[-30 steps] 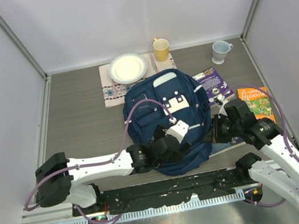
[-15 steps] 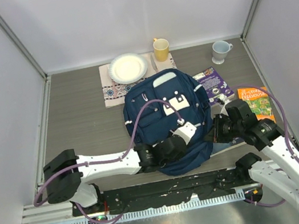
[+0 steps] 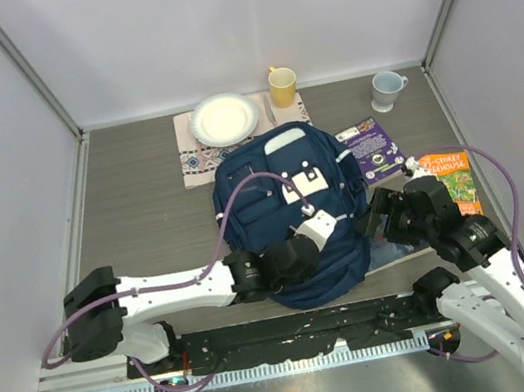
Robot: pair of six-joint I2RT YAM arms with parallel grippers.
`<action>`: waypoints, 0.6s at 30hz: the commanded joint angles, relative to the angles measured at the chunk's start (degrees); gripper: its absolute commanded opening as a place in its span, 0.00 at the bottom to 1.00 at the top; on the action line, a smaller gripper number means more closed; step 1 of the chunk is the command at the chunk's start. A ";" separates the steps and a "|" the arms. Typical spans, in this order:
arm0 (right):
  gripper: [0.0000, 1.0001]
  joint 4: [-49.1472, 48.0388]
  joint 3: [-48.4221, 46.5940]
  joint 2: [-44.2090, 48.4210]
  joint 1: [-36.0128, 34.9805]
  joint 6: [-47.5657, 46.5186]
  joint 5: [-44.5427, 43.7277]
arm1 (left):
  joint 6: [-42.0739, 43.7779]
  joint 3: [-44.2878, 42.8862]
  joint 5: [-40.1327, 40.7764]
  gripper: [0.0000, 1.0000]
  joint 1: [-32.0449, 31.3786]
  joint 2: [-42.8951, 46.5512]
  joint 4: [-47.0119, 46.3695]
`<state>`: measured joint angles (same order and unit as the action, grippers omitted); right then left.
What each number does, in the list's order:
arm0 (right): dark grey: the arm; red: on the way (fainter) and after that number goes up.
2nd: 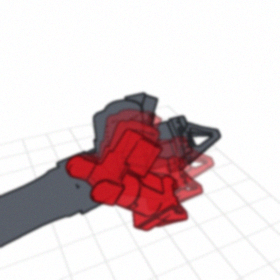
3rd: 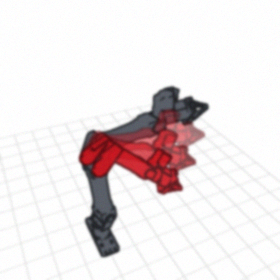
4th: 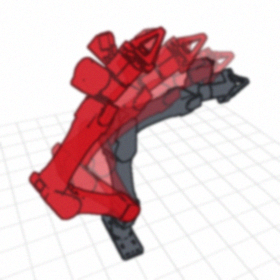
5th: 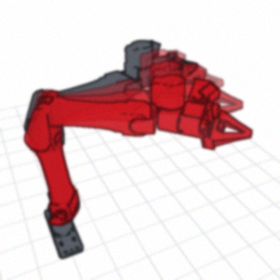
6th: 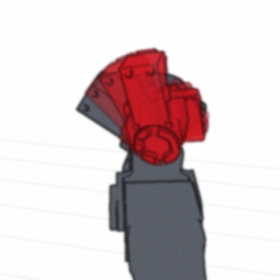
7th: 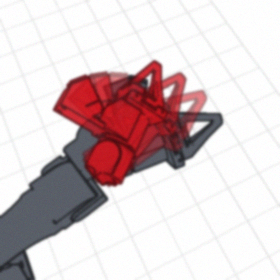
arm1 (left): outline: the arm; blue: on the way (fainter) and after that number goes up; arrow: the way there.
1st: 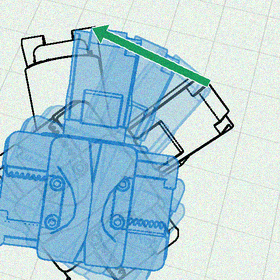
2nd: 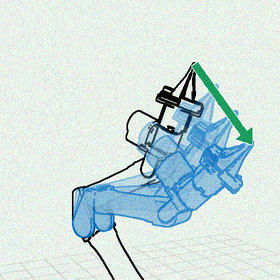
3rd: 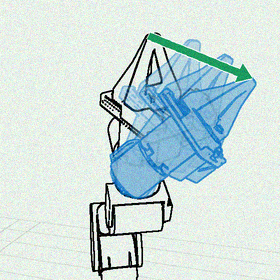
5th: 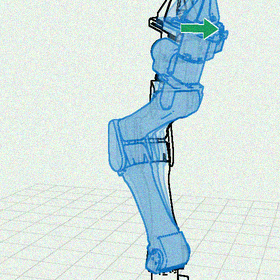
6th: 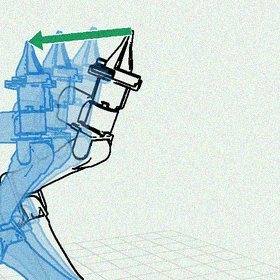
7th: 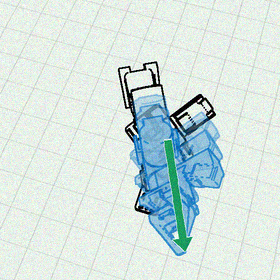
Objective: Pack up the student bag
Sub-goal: Adjust the student bag at the center of the board.
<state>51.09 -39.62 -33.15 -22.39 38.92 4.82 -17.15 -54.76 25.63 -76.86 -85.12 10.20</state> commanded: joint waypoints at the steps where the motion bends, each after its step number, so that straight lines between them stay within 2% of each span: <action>1: 0.85 -0.47 -4.06 1.59 -0.11 4.41 -13.68 | -3.50 -2.27 5.83 0.00 0.31 7.77 4.03; 4: 0.86 -1.43 -4.77 0.02 -0.11 5.20 -15.90 | -4.38 -2.98 5.75 0.00 0.31 11.81 5.62; 9: 0.85 -9.23 -3.46 -2.71 -0.11 7.39 -7.31 | -5.79 -4.65 5.93 0.00 0.31 15.16 8.70; 13: 0.84 -11.89 -1.78 -3.94 -0.11 9.25 -3.50 | -7.02 -6.05 6.28 0.00 0.31 16.65 10.54; 16: 0.78 -12.07 -0.20 -4.56 -0.11 8.72 -2.63 | -7.46 -7.37 8.12 0.00 0.31 17.53 11.51; 18: 0.70 -12.16 1.20 -5.52 -0.11 8.11 -1.22 | -7.72 -8.69 10.04 0.00 0.31 17.62 12.91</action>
<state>42.09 -40.47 -37.23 -22.39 46.70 0.27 -22.35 -58.35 29.91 -76.79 -70.72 23.77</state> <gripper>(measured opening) 0.753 0.033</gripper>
